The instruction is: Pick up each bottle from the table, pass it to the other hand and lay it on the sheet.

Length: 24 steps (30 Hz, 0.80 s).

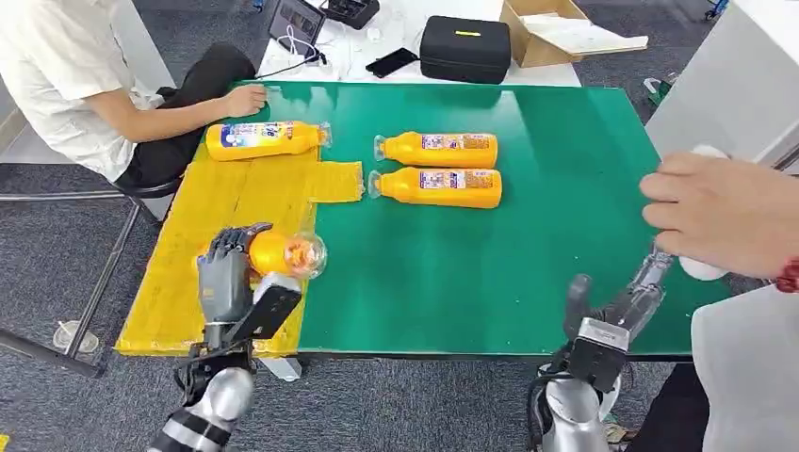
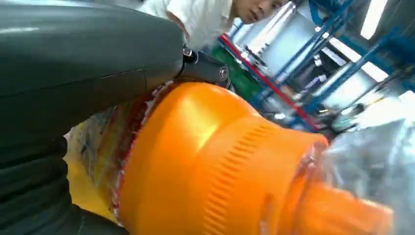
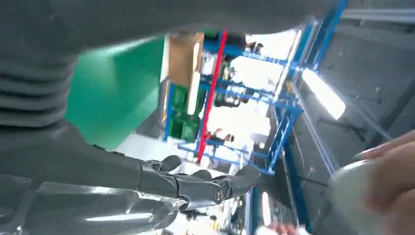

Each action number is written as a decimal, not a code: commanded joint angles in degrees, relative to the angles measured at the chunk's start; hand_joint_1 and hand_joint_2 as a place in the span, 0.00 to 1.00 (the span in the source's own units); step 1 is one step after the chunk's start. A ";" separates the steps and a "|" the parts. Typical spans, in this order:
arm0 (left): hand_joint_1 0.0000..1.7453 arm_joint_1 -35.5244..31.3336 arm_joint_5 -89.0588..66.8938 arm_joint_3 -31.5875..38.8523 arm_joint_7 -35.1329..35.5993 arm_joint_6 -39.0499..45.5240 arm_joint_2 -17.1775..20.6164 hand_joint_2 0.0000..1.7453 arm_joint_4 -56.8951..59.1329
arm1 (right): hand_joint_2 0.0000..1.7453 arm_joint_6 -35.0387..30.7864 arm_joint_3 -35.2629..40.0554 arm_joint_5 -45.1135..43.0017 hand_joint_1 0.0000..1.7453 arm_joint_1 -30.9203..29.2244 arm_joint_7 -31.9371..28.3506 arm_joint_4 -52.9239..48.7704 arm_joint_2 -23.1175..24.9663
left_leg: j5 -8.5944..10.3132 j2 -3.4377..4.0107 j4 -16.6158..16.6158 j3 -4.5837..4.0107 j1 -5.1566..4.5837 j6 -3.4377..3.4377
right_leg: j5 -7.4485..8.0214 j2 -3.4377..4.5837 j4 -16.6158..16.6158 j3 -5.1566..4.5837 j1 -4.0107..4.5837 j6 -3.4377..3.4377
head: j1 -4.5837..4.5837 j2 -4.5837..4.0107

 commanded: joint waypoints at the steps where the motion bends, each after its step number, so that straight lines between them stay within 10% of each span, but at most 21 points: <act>1: 1.00 -11.93 -4.86 1.93 1.51 0.06 1.70 1.00 28.87 | 1.00 0.32 6.77 -1.83 0.00 -4.59 0.04 10.50 -2.70 | -0.01 0.12 -0.15 0.37 0.01 0.02 | 0.02 0.03 -0.14 0.33 0.05 -0.10 | 0.00 0.00; 15: 0.99 -16.88 -9.63 -0.28 2.11 -4.44 0.91 1.00 38.75 | 1.00 1.02 7.94 -2.89 0.00 -6.59 0.04 14.42 -2.71 | -0.04 0.08 -0.02 0.16 0.01 0.03 | -0.03 0.01 -0.02 0.15 0.03 -0.07 | 0.00 0.00; 16: 0.88 -17.57 -10.12 -0.89 1.91 -6.14 0.99 1.00 39.50 | 1.00 1.05 7.94 -3.00 0.00 -6.80 0.04 14.80 -2.79 | -0.03 0.07 -0.01 0.09 0.03 0.02 | -0.01 0.00 -0.02 0.09 0.05 -0.06 | 0.02 0.00; 18: 0.26 -18.77 -9.93 -1.16 1.71 -10.27 0.96 1.00 40.83 | 1.00 1.30 7.76 -3.47 0.00 -7.27 0.04 15.69 -2.87 | -0.01 0.04 -0.01 0.10 0.01 0.02 | -0.01 -0.03 -0.01 0.10 0.04 -0.06 | 0.02 0.00; 19: 0.14 -19.07 -9.83 -1.28 1.63 -12.00 0.96 1.00 41.16 | 1.00 1.33 7.78 -3.55 0.00 -7.48 0.04 16.00 -2.83 | -0.05 0.06 -0.02 0.23 0.02 0.04 | -0.04 -0.04 -0.02 0.23 0.05 -0.10 | 0.00 0.00; 24: 0.00 -19.63 -9.03 -1.15 1.23 -17.36 1.56 1.00 41.99 | 1.00 1.84 8.24 -4.01 0.00 -8.07 0.04 16.87 -2.91 | -0.04 0.13 -0.04 0.29 0.01 0.05 | -0.01 0.05 -0.05 0.29 0.04 -0.08 | 0.02 0.00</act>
